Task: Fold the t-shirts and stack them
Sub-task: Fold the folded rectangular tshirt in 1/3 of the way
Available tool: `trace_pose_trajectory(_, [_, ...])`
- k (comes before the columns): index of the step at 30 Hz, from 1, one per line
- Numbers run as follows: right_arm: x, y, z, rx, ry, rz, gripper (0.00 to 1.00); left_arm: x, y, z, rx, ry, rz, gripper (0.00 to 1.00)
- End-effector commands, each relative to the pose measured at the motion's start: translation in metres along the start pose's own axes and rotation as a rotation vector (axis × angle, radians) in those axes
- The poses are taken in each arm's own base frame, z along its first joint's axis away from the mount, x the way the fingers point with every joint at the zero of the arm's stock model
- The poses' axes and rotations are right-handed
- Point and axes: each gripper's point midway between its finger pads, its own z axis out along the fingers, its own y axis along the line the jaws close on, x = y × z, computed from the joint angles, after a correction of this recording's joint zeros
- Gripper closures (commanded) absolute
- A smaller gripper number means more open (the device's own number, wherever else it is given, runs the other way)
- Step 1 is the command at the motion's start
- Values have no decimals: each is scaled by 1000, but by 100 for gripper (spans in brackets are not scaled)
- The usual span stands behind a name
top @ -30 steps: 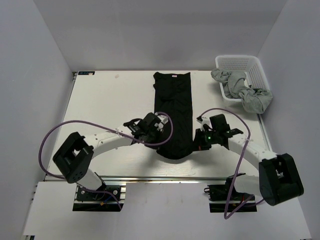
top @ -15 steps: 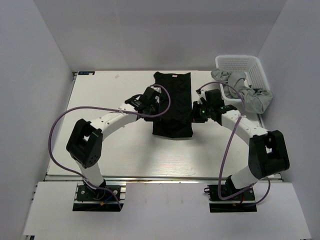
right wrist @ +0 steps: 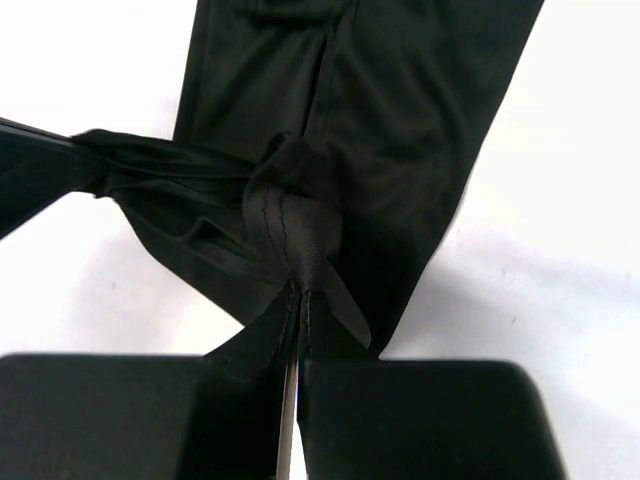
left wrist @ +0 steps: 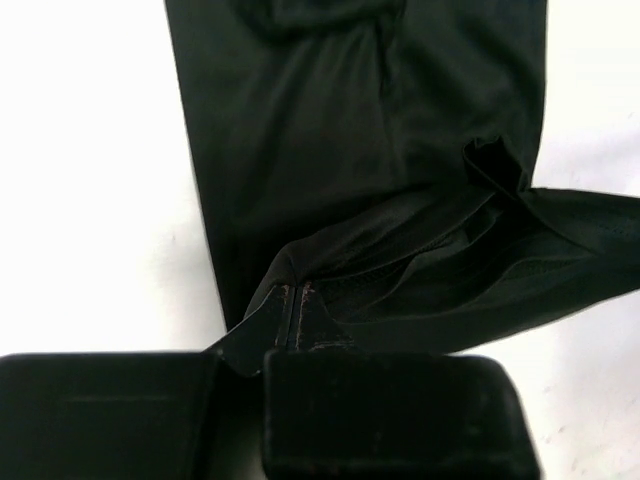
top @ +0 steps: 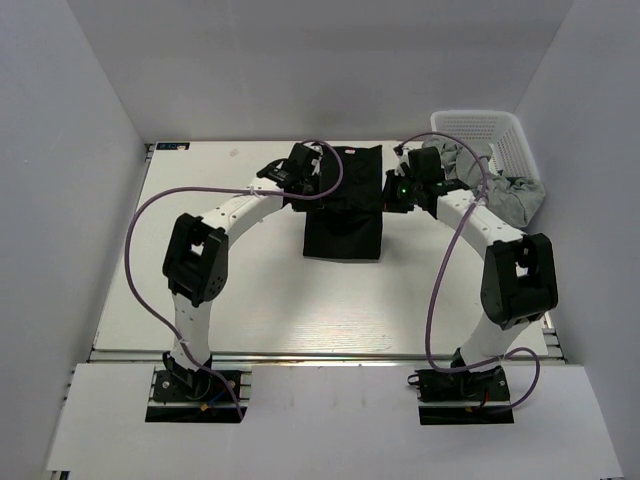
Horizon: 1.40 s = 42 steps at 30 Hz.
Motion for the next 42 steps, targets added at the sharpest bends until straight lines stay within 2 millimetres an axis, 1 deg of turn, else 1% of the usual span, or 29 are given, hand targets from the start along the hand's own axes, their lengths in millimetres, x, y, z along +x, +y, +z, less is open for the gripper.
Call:
trace_pose_trajectory(1, [-29,-2,2,8,-45,-20,100,-25,-2,-3,38,-26,5,100])
trace_pose_trajectory(7, [-39,-15,22,11,-11,-6,100,-39,10,13,49,-17,-29,100])
trace_pose_trajectory(8, [-44,-16,23,13,-17,1,100,-36,7,17,68,-2,-29,100])
trace_pose_trajectory(10, [-39,-24,35,19,11,30,100,-38,8,23,80,1,-36,100])
trace_pose_trajectory(13, [-42,-29,46,14,20,48,100,-41,13,34,80,6,-45,100])
trace_pose_trajectory(14, [-43,-31,48,9,22,56,100,-48,16,32,78,-7,-62,100])
trace_pose_trajectory(15, [-39,-37,57,12,39,64,100,-45,16,39,86,1,-62,100])
trace_pose_trajectory(16, [-47,-33,57,-4,28,60,100,-43,22,44,77,9,-70,100])
trace_pose_trajectory(18, [-45,-37,65,-13,40,72,99,-49,16,47,107,-9,-67,95])
trace_pose_trajectory(19, [-51,-37,68,-24,32,83,96,-54,21,54,103,-18,-75,93])
trace_pose_trajectory(20, [-50,-42,73,-25,36,93,93,-53,17,56,127,-9,-74,90])
trace_pose_trajectory(21, [-52,-41,76,-32,34,100,90,-59,20,59,139,-21,-65,74])
trace_pose_trajectory(24, [-70,-46,86,-69,-22,107,81,-76,35,68,115,-54,-85,63])
trace_pose_trajectory(25, [-76,-47,86,-84,-36,110,74,-97,35,63,122,-113,-104,38])
trace_pose_trajectory(26, [-100,-49,88,-93,-94,95,52,-104,40,66,120,-129,-110,32])
trace_pose_trajectory(27, [-108,-50,87,-95,-109,91,16,-117,50,61,116,-160,-135,30])
trace_pose_trajectory(28, [-114,-46,84,-119,-118,82,10,-131,53,54,118,-187,-152,13])
trace_pose_trajectory(29, [-127,-44,77,-125,-147,50,10,-132,57,53,113,-189,-169,3])
trace_pose_trajectory(31, [-135,-31,62,-157,-174,-4,10,-144,68,32,93,-233,-193,0])
trace_pose_trajectory(32, [-116,-30,61,-156,-144,-14,10,-143,67,24,98,-246,-191,0])
trace_pose_trajectory(33, [-120,-23,49,-174,-169,-43,10,-119,74,29,82,-204,-198,0])
trace_pose_trajectory(34, [-102,-22,50,-189,-134,-38,10,-132,67,5,108,-273,-187,0])
trace_pose_trajectory(35, [-97,-15,37,-218,-140,-46,10,-128,66,-1,120,-275,-185,0])
trace_pose_trajectory(36, [-77,-17,41,-223,-100,-40,10,-107,70,3,114,-234,-190,0])
trace_pose_trajectory(37, [-70,-14,38,-242,-88,-39,10,-100,70,-1,120,-223,-190,0])
trace_pose_trajectory(38, [-69,-9,30,-252,-94,-50,10,-104,66,-13,136,-246,-158,0])
trace_pose_trajectory(39, [-44,-11,30,-257,-50,-28,10,-90,66,-11,152,-213,-145,0])
trace_pose_trajectory(41, [-38,-6,20,-268,-63,-12,10,-73,60,-11,158,-167,-111,0])
trace_pose_trajectory(42, [-14,-9,20,-265,-34,18,10,-59,52,-10,189,-135,-78,0])
